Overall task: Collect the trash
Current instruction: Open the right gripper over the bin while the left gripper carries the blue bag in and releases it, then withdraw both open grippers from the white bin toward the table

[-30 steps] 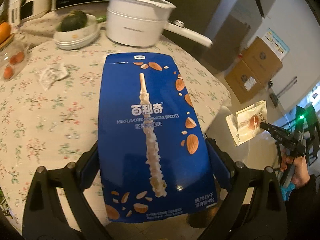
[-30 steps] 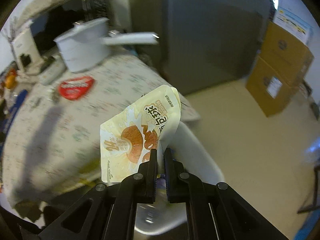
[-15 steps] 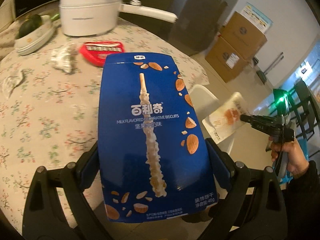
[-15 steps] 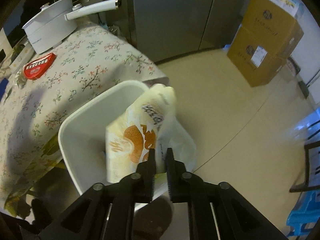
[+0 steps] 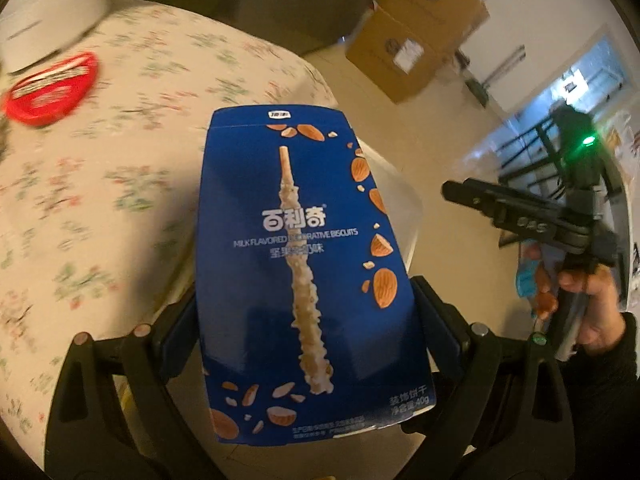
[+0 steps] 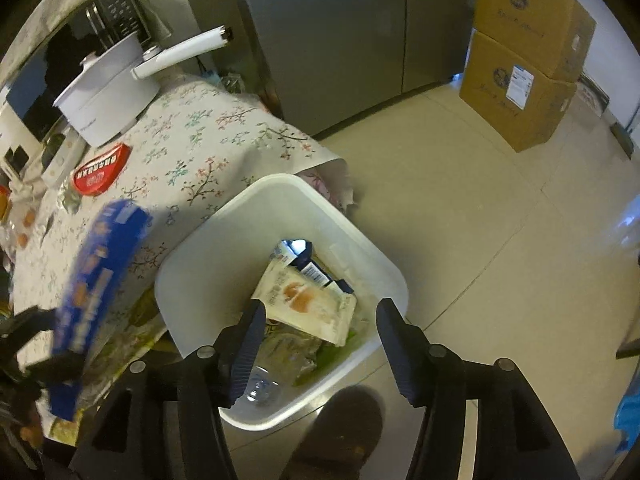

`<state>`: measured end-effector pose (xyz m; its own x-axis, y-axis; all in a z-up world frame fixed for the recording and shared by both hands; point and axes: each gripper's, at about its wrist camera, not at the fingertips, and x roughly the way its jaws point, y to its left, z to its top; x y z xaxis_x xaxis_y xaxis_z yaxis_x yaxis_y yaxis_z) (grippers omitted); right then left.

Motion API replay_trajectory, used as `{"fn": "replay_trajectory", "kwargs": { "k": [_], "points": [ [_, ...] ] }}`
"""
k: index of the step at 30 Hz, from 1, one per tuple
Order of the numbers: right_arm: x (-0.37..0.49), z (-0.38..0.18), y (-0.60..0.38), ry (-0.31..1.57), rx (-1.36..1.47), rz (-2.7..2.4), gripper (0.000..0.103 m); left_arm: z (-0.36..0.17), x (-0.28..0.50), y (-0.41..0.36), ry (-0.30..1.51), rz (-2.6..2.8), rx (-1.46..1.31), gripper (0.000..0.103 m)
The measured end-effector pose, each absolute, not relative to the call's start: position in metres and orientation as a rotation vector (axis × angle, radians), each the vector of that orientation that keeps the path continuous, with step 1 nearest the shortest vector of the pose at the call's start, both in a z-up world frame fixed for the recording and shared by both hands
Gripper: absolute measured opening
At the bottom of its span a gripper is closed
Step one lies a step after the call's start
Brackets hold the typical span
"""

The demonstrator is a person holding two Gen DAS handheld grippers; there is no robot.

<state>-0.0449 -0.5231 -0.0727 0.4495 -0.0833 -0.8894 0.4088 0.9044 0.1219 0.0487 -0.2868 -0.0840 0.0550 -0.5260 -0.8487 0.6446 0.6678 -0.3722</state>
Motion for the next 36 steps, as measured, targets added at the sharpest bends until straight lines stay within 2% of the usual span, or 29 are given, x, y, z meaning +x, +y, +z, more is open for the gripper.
{"fn": "replay_trajectory", "kwargs": {
  "k": [9,14,21,31,36],
  "points": [
    [-0.064,-0.08,-0.55,1.078,0.357,-0.357,0.061,-0.123,0.057,-0.335,1.267,-0.883,0.168,0.096],
    [-0.068,-0.077,-0.555,1.067,0.352,-0.357,0.066,-0.124,0.052,-0.34,1.259,-0.915,0.206,0.097],
    [-0.071,-0.073,-0.557,1.05,0.362,-0.358,0.068,-0.121,0.052,-0.347,1.232,-0.991,0.181,0.097],
    [-0.072,-0.069,-0.556,1.047,0.344,-0.37,0.07,-0.103,0.059,-0.326,1.18,-0.938,0.179,0.097],
    [-0.066,-0.061,-0.547,1.032,0.315,-0.361,0.078,-0.096,0.066,-0.298,1.152,-0.863,0.183,0.099]
  ]
}}
